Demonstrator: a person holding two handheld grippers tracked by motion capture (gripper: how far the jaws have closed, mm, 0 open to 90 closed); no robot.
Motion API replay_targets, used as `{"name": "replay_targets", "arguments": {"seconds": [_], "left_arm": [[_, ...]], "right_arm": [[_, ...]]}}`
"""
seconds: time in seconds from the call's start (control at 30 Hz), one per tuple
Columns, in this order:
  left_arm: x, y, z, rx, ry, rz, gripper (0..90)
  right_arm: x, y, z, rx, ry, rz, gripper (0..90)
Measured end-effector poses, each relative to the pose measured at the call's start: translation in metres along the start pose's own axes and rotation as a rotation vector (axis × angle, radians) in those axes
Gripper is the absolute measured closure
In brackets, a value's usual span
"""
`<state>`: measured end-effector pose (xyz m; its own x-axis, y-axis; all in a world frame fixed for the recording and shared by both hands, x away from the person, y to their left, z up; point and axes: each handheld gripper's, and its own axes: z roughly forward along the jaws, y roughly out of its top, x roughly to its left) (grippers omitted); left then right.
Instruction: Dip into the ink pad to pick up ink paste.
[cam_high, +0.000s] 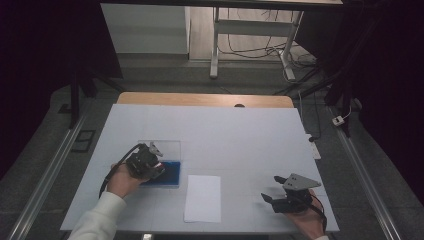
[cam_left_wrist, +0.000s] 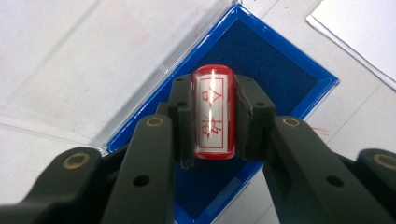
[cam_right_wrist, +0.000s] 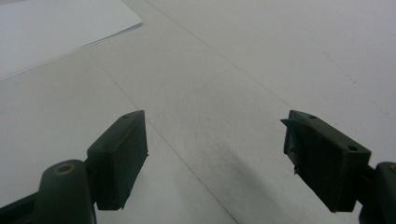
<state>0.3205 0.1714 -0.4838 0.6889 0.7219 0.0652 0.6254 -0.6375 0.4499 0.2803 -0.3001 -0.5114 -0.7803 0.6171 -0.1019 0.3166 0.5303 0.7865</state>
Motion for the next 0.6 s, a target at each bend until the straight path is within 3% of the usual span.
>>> {"name": "replay_targets", "arguments": {"seconds": [0.6], "left_arm": [[-0.0041,0.0006,-0.0006,0.001,0.028,0.025,70.8]], "right_arm": [[0.0004,0.0008,-0.0001,-0.004,-0.002,-0.001,21.3]]}}
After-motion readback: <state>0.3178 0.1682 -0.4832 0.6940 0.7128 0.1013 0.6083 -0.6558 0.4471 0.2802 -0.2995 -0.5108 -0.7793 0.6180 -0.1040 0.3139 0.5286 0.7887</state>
